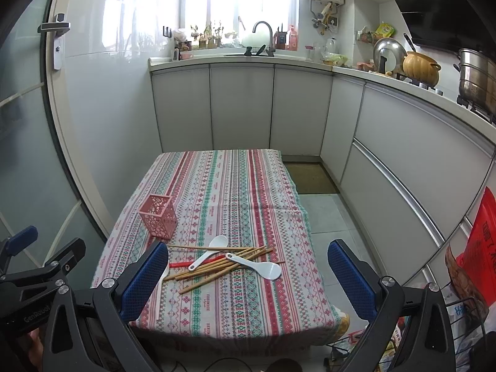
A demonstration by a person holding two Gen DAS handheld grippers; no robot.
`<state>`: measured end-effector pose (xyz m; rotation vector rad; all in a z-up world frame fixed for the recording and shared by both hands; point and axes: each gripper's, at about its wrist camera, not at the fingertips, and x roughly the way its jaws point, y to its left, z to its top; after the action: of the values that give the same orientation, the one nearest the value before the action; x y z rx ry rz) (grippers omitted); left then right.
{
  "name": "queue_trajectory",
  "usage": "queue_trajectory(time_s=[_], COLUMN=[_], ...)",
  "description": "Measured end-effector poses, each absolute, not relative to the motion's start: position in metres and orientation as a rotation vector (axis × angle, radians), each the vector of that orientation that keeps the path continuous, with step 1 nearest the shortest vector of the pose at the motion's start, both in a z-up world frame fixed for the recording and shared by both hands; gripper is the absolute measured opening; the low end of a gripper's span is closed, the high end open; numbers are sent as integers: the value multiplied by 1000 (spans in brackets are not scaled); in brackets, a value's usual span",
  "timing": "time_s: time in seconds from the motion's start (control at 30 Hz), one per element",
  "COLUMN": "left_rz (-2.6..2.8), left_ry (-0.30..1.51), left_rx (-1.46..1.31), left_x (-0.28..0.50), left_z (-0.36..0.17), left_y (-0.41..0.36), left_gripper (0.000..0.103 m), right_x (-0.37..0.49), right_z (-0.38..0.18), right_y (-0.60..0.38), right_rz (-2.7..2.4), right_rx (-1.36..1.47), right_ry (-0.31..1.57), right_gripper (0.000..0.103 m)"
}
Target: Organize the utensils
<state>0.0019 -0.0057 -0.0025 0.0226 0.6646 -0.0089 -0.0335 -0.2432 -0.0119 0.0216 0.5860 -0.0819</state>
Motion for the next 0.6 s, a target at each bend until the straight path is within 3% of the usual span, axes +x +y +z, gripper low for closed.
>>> queue_trajectory(time_s=[0.6], left_rz=[-7], left_ry=[664], left_rx=[22], left_x=[2], left_z=[-2], left_y=[-5], left_gripper=[100], right_x=[-34], right_z=[-12], right_y=[-243], right_rz=[-78], right_rx=[22], right_ry=[587], right_gripper=[103])
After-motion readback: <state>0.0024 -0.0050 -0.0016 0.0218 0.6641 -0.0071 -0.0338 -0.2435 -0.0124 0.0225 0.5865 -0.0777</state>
